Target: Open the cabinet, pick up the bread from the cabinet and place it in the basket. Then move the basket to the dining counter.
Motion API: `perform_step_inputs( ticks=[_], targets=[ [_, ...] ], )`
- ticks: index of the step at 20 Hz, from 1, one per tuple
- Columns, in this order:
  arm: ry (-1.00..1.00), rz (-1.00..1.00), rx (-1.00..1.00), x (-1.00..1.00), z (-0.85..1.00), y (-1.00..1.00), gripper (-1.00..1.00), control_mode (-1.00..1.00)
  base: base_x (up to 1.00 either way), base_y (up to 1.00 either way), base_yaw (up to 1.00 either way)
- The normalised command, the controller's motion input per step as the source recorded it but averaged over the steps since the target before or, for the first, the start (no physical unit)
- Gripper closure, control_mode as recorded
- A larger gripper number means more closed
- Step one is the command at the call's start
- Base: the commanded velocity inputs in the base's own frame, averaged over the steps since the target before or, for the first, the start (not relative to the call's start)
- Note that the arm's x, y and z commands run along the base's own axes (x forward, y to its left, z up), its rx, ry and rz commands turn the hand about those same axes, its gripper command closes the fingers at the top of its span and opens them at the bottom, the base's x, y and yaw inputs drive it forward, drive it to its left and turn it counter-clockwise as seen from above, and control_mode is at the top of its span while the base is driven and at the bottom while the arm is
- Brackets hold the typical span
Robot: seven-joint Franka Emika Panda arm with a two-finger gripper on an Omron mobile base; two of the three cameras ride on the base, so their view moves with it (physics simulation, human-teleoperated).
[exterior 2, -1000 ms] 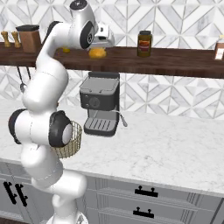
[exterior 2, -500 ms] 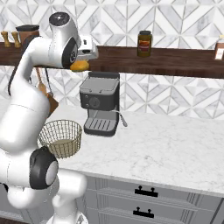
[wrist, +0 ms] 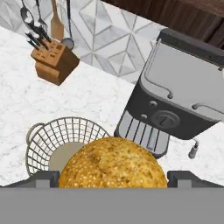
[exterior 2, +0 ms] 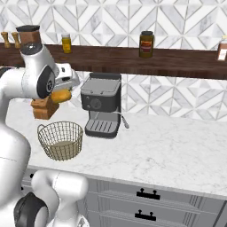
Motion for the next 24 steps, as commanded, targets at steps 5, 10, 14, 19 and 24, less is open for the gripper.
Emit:
perform_step_inputs(
  ticks=[5,10,14,19,24],
  targets=[
    [0.04,0.01,-0.19,-0.07,-1.0,0.24,1.0,-1.0,0.0,0.0,0.0],
    [0.02,0.0,-0.01,0.16,-1.0,0.16,1.0,-1.0,0.0,0.0,0.0],
    [0.01,0.0,0.0,0.39,-0.82,0.35,1.0,-1.0,0.0,0.0,0.0],
    [0.02,0.0,0.0,0.59,-0.49,0.4,1.0,-1.0,0.0,0.0,0.0],
    [0.07,0.0,0.0,0.35,-0.52,0.17,1.0,-1.0,0.0,0.0,0.0]
  ],
)
